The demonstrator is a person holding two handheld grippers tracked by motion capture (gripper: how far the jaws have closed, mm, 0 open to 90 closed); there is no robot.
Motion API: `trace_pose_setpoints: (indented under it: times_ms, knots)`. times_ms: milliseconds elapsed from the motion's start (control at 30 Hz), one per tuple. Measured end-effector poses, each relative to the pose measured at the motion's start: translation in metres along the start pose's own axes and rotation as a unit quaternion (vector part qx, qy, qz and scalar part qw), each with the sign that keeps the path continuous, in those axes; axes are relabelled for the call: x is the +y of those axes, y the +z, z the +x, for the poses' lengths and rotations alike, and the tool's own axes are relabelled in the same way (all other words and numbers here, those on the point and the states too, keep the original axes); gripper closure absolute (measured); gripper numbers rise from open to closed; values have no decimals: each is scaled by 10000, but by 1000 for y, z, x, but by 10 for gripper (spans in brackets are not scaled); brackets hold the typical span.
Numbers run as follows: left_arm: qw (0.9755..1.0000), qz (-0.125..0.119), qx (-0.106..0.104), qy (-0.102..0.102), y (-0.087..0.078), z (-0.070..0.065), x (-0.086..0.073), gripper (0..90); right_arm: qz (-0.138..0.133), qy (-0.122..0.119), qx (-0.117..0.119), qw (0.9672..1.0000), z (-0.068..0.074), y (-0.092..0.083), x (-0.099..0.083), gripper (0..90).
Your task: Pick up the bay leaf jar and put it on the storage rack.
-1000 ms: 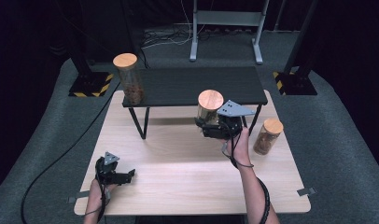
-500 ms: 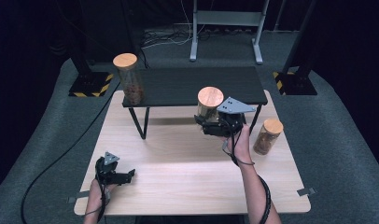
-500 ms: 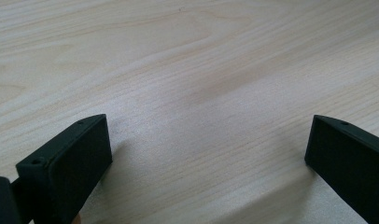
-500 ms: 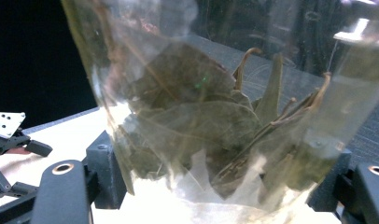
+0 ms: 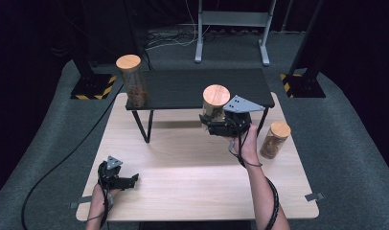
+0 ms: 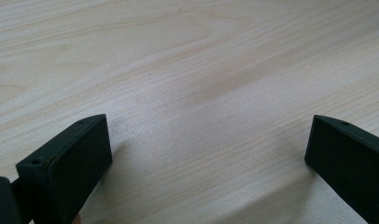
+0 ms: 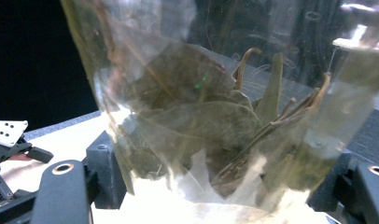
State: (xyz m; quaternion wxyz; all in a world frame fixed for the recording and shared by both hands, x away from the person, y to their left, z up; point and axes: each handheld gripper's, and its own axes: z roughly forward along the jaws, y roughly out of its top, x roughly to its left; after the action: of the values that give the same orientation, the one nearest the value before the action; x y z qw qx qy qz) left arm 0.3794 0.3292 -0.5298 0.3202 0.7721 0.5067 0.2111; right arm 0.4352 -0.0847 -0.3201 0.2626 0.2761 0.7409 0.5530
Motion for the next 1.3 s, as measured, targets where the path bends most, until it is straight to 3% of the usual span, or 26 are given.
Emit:
trace_pose_setpoints:
  times_ms: [1300]
  knots:
    - [10000, 0, 3, -3, 0, 0, 0, 0, 86, 21, 6, 10000, -18, 7, 26, 248]
